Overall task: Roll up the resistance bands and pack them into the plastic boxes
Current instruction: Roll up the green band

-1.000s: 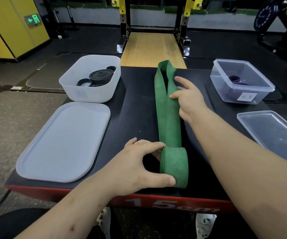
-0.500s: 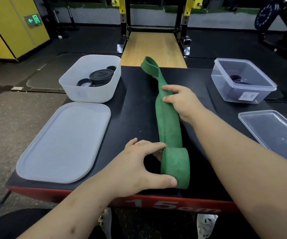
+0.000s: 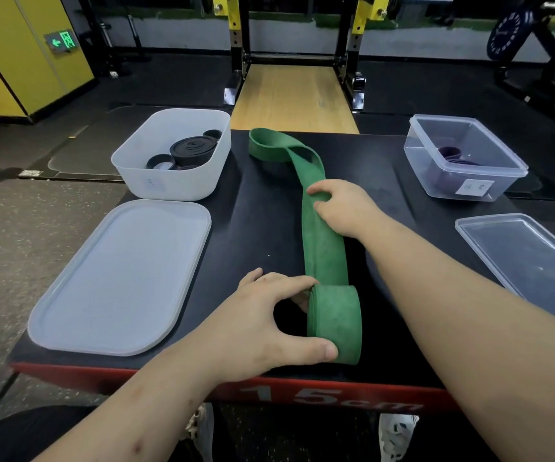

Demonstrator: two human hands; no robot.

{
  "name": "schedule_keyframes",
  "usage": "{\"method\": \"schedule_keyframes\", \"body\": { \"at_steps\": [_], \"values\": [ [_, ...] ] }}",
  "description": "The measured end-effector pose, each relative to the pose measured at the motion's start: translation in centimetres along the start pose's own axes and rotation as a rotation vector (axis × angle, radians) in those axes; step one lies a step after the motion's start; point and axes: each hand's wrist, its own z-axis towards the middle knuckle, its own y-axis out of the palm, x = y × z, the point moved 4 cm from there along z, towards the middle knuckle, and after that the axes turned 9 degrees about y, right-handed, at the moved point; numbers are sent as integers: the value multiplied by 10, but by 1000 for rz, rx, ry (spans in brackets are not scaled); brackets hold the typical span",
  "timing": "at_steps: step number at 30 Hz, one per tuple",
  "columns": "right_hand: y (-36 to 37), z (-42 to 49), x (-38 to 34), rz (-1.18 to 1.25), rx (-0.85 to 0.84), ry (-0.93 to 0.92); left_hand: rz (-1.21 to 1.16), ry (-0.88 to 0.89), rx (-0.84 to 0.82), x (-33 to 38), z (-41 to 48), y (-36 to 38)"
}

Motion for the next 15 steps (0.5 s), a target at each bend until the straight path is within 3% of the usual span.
{"method": "schedule_keyframes", "body": {
  "at_steps": [6, 11, 15],
  "values": [
    [-2, -1, 8, 87, -25, 64, 7, 4, -14, 2, 0, -2],
    [0, 6, 11, 147, -125, 12, 2, 4, -13, 2, -2, -1],
    [-3, 13, 16, -301, -148, 9, 8, 9, -5, 2, -1, -2]
  ]
}}
